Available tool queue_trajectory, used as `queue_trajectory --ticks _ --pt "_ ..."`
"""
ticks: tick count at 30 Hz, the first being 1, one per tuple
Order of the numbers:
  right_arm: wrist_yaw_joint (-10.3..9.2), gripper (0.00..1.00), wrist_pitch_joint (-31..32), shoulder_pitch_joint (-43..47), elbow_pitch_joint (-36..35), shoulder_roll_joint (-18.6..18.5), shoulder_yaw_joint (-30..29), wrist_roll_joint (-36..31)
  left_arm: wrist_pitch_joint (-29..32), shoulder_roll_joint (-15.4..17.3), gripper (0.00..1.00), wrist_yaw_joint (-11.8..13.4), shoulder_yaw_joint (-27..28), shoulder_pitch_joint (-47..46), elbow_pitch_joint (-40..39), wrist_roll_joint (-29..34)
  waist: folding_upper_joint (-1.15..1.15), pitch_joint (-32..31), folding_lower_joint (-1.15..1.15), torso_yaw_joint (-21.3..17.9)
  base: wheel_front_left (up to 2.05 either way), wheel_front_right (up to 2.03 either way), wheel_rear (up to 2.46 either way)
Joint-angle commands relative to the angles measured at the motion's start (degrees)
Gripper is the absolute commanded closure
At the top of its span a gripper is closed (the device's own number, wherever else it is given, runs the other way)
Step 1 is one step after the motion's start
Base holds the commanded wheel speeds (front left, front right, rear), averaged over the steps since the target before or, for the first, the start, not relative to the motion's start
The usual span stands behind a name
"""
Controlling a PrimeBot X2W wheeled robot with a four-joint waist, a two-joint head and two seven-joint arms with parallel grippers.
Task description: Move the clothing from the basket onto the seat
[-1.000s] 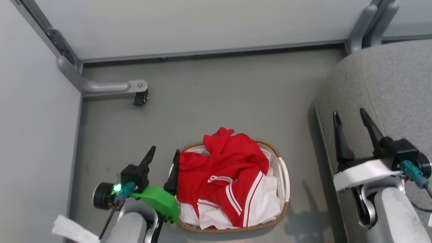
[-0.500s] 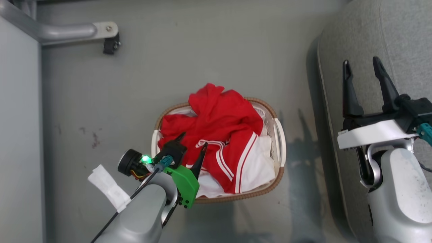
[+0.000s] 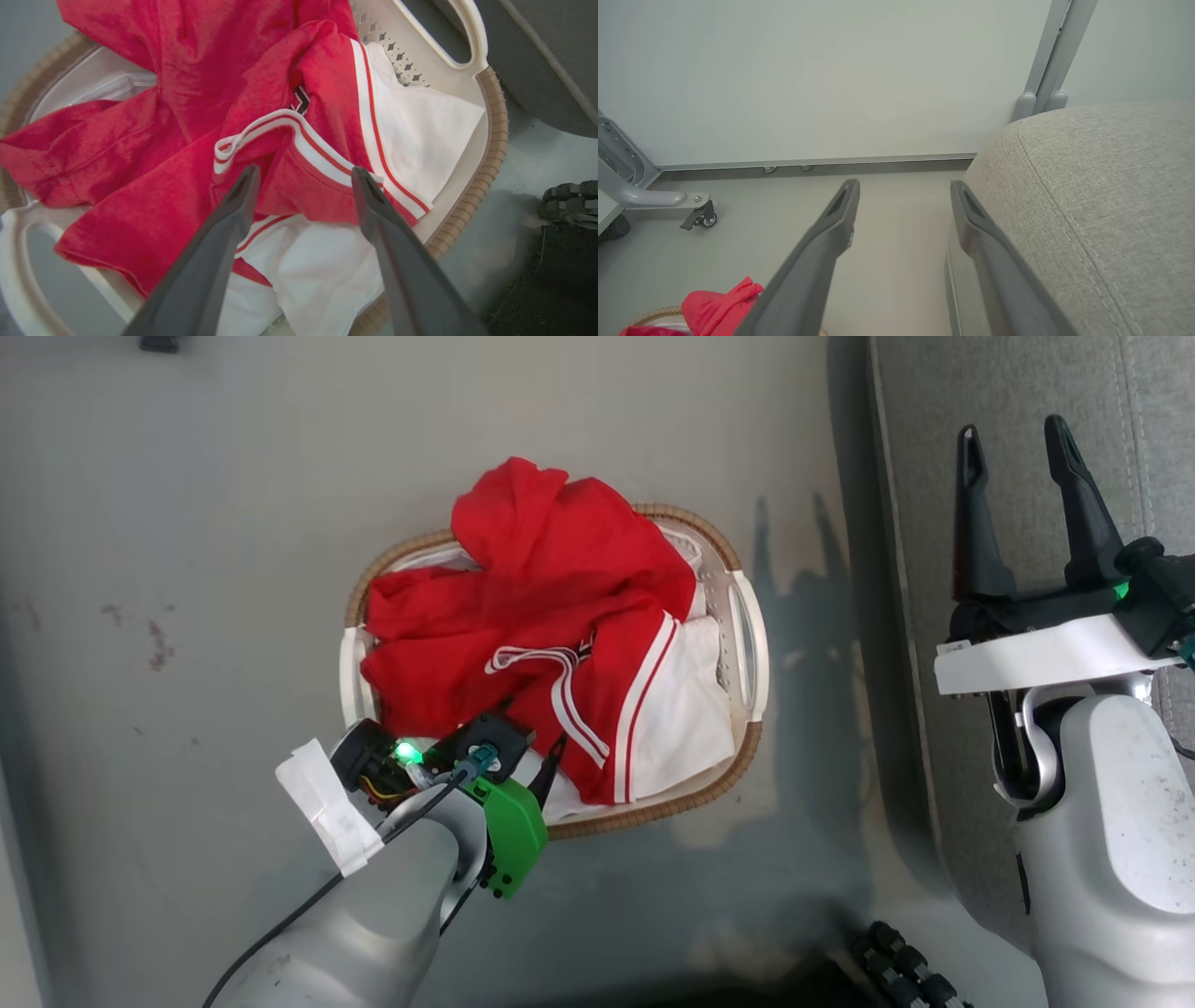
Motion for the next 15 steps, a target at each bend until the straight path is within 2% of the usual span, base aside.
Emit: queue_trajectory --ticks 1,8,15 --pt "-0.02 0.00 -0.28 -0.96 -0.35 -0.18 0.18 0.61 -0.03 0.38 0.00 -0.17 -0.71 -1.47 0.67 -0.69 0.00 3.59 -0.01 -2.31 0.00 0.00 0.00" --pt "-0.02 0.00 -0.28 -2.28 -1.12 -0.17 1.24 2.05 -0.18 0.40 0.00 -0.16 -2.98 -4.51 3.67 -2.17 0.00 6.84 -0.01 -3.97 0.00 0.00 0.00" --pt "-0.02 0.00 -0.28 -2.77 -1.39 -0.19 1.72 3.26 -0.24 0.77 0.00 -0.15 -2.88 -7.24 7.18 -2.92 0.00 8.96 -0.01 -5.37 0.00 0.00 0.00"
